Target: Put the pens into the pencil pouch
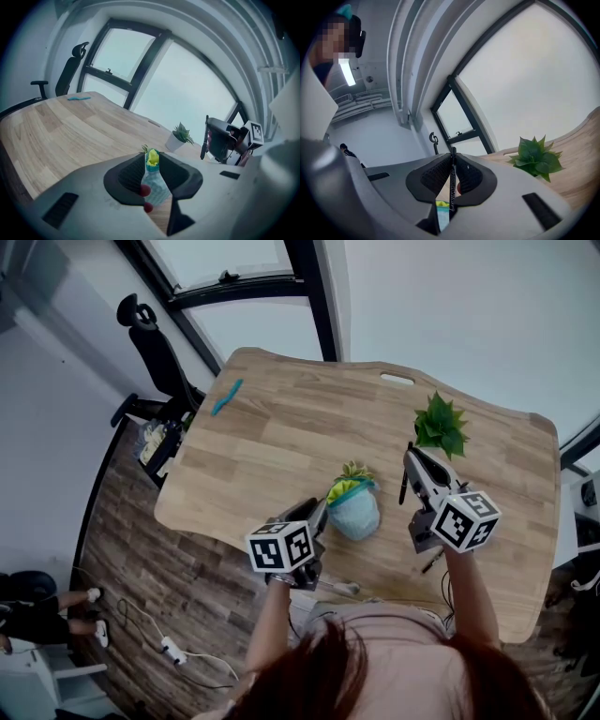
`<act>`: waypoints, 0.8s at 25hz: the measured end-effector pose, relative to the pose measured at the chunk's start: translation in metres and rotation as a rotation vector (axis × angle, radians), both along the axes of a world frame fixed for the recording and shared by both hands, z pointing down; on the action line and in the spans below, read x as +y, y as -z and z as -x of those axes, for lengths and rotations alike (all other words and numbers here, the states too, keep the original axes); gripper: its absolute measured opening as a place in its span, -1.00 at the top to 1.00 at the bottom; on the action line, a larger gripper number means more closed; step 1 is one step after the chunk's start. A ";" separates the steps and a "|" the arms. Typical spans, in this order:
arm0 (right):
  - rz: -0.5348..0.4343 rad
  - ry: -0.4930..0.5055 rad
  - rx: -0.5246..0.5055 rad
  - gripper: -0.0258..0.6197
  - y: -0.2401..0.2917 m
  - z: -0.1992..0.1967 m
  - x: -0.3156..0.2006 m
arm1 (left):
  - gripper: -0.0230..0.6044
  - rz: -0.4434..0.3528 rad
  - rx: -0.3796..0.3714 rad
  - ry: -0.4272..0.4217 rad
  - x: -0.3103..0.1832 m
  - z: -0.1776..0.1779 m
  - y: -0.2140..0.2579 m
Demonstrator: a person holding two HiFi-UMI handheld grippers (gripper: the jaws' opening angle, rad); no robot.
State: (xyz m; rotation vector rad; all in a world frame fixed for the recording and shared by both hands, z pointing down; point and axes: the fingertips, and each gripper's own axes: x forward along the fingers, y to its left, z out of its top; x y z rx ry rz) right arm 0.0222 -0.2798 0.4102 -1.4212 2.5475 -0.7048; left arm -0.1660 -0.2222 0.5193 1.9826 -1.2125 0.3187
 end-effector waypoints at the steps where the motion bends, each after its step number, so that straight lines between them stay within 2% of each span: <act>1: -0.004 0.001 -0.006 0.82 0.000 0.003 -0.003 | 0.68 0.011 0.005 -0.005 -0.001 0.000 -0.002; 6: -0.015 0.027 -0.039 0.83 0.002 0.021 -0.013 | 0.65 0.058 0.040 -0.013 -0.008 0.000 -0.011; 11: -0.024 0.041 -0.116 0.83 0.006 0.034 -0.027 | 0.62 0.105 0.058 -0.074 -0.011 -0.010 -0.018; 20: -0.022 0.088 -0.207 0.83 0.000 0.060 -0.046 | 0.62 0.159 0.037 -0.161 -0.010 -0.022 -0.027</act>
